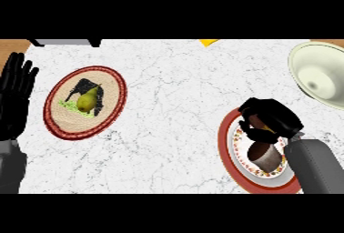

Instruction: Pick the sweet potato from the plate and place it in the bowl

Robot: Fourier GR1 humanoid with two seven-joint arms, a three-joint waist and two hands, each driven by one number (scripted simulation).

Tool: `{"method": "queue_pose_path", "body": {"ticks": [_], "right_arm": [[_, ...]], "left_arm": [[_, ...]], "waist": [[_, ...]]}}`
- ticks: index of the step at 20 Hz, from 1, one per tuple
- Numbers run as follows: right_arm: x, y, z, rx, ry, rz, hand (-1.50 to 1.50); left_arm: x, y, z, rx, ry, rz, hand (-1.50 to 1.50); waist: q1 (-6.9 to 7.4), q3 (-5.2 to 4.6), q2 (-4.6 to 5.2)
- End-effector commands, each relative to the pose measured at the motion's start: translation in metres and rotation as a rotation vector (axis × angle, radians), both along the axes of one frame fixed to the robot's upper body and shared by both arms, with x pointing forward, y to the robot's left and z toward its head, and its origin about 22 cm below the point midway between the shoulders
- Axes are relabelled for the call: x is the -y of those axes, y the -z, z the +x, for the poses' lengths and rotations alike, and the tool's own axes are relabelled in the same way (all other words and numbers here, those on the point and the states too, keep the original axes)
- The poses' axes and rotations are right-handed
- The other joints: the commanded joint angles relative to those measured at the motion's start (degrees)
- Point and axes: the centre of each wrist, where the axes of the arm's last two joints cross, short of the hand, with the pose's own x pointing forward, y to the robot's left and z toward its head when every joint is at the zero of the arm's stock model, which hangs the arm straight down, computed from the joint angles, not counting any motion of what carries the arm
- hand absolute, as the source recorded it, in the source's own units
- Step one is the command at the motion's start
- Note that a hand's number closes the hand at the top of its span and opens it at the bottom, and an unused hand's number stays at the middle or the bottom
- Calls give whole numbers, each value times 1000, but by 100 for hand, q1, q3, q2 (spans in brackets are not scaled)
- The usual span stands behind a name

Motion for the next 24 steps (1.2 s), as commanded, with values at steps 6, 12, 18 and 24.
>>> {"method": "queue_pose_path", "body": {"ticks": [6, 12, 18, 24], "right_arm": [[226, -66, -66, -94, 457, -186, 150], [307, -131, -114, -80, 657, -199, 150], [344, -176, -150, 70, 782, -181, 150], [359, -229, -164, 191, 678, -17, 150]], "left_arm": [[-13, 1, -8, 13, -54, -7, 0], [-6, -2, -4, 30, -29, -19, 0], [-5, 2, -4, 17, -6, -25, 0], [8, -2, 2, 22, 23, -24, 0]], "waist": [[-325, 66, 201], [-192, 117, 248], [-43, 130, 199], [36, 118, 142]]}}
